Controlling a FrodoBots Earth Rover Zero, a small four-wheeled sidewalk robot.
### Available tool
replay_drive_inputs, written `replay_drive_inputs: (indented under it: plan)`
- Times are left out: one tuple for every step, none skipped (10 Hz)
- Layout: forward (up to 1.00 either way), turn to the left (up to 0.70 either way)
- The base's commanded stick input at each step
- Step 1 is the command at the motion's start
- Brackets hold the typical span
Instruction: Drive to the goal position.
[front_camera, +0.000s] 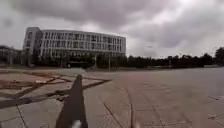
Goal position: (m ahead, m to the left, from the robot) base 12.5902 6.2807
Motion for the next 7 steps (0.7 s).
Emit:
replay_drive_inputs:
  plan:
    - [1.00,0.23]
    - [1.00,0.13]
    - [1.00,0.00]
    - [1.00,0.00]
    - [1.00,0.00]
    - [1.00,0.00]
    - [1.00,0.00]
